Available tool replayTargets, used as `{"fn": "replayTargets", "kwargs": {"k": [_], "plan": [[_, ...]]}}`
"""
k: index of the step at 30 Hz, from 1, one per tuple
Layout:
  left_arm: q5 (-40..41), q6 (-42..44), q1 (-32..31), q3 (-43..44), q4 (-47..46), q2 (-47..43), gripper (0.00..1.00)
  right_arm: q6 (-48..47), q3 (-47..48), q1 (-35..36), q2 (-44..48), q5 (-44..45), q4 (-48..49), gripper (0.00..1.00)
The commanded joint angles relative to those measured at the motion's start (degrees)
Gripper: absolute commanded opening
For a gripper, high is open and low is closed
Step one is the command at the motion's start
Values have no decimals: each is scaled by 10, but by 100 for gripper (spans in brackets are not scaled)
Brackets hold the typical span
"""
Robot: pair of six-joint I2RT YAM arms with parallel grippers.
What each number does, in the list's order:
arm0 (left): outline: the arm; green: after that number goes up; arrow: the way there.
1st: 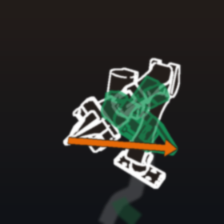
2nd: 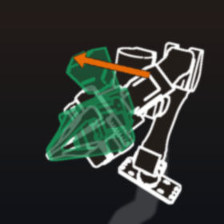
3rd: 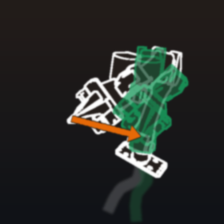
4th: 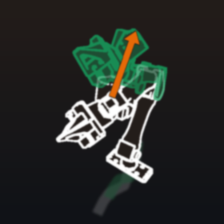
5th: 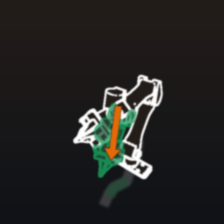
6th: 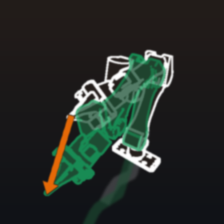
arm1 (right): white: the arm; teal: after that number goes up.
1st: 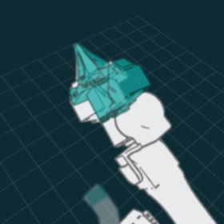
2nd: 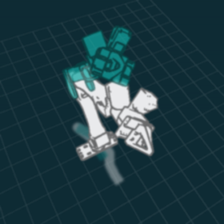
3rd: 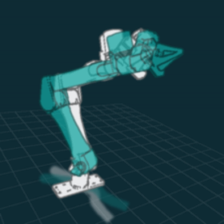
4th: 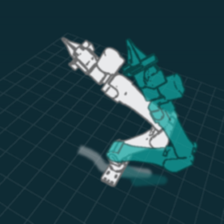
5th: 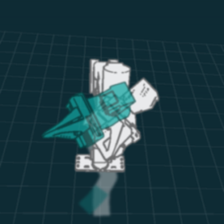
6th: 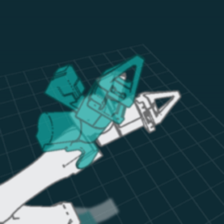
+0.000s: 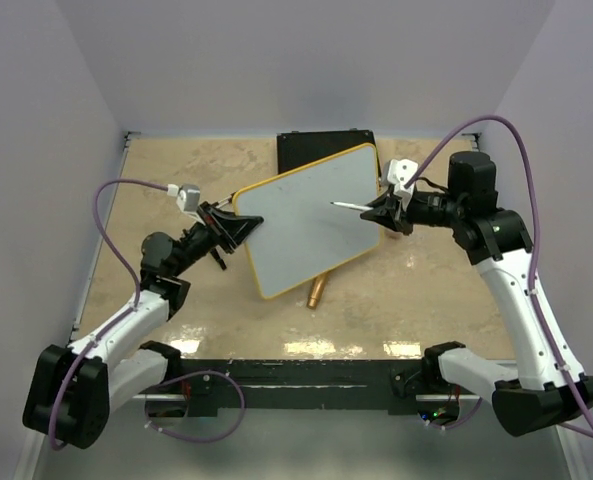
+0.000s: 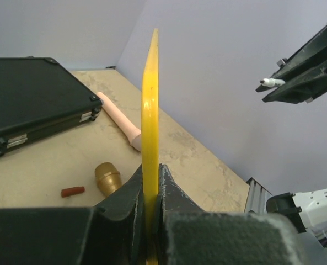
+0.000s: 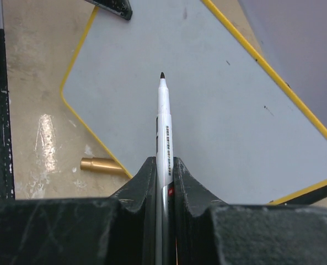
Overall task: Write a sentence on the whiteboard
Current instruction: Move the whiteboard to the center of the board, then write a sentence on the whiteboard.
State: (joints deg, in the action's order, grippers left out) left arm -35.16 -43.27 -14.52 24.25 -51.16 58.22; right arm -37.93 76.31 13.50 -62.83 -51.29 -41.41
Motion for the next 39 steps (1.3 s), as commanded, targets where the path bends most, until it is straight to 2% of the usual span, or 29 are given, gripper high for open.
{"fn": "replayTargets", "kwargs": {"k": [1, 10, 15, 22, 30, 39], "plan": [[132, 47, -77, 3, -98, -9, 0, 5, -15, 1, 18, 41, -5, 0], [213, 86, -182, -4, -169, 71, 0, -11, -53, 2, 30, 66, 1, 0], [265, 115, -224, -11, -185, 85, 0, -12, -78, 2, 31, 61, 16, 0], [284, 134, -241, -32, -187, 91, 0, -6, -99, 2, 37, 59, 40, 0], [304, 116, -253, -55, -226, 120, 0, -9, -113, 8, 38, 43, 49, 0], [342, 121, -290, -65, -248, 129, 0, 29, -158, 40, 50, 73, 113, 0]]}}
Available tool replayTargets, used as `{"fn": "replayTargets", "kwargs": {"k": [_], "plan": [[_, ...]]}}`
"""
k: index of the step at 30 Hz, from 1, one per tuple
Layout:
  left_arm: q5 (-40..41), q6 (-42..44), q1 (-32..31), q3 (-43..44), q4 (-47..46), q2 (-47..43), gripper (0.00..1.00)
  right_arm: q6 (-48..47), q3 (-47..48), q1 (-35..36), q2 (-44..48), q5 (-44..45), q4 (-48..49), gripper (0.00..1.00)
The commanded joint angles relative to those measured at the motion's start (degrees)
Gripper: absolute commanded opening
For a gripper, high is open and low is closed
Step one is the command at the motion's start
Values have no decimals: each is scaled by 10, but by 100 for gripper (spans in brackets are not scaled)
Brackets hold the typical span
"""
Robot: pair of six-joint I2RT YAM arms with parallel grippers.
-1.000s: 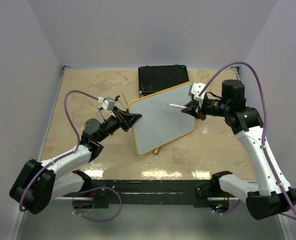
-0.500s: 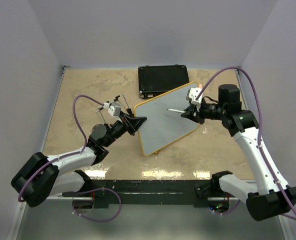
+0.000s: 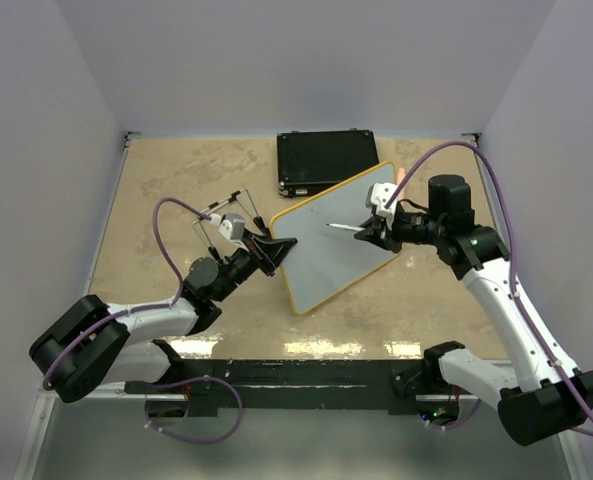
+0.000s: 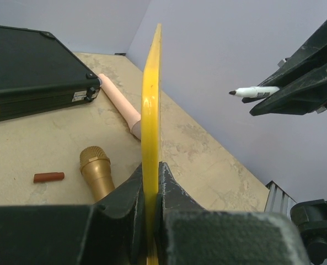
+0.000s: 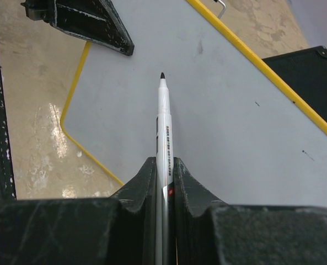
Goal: Write a sentence on the whiteboard
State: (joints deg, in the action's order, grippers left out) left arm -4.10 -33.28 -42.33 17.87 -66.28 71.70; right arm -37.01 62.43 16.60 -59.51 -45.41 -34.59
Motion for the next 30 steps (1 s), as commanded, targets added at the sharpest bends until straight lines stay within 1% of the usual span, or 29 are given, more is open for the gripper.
{"fn": "replayTargets", "kwargs": {"k": [1, 3, 4, 8, 13, 17, 20, 24, 27, 28, 30], "plan": [[36, 18, -14, -1, -92, -7, 0, 21, -22, 11, 19, 20, 51, 0], [39, 4, -24, 0, -78, -10, 0, 19, -31, 16, 20, 23, 52, 0], [58, 2, -34, 1, -69, -11, 0, 15, -35, 17, 23, 22, 55, 0], [79, -4, -54, -14, -74, -10, 0, -8, -43, 16, 30, 9, 44, 0], [81, -9, -55, -27, -65, -12, 0, -52, -52, 17, 38, -6, 17, 0], [88, -6, -56, -31, -63, -14, 0, -61, -63, 17, 46, -6, 17, 0], [88, 7, -56, -33, -63, -11, 0, -62, -68, 16, 49, -7, 21, 0], [88, 49, -55, -42, -62, -17, 0, -63, -67, 16, 52, -13, 18, 0], [73, 73, -47, -52, -63, -19, 0, -63, -68, 17, 50, -19, 20, 0], [53, 73, -37, -56, -69, -20, 0, -63, -69, 16, 51, -19, 20, 0], [44, 73, -28, -69, -80, -19, 0, -63, -69, 17, 53, -20, 21, 0]]}}
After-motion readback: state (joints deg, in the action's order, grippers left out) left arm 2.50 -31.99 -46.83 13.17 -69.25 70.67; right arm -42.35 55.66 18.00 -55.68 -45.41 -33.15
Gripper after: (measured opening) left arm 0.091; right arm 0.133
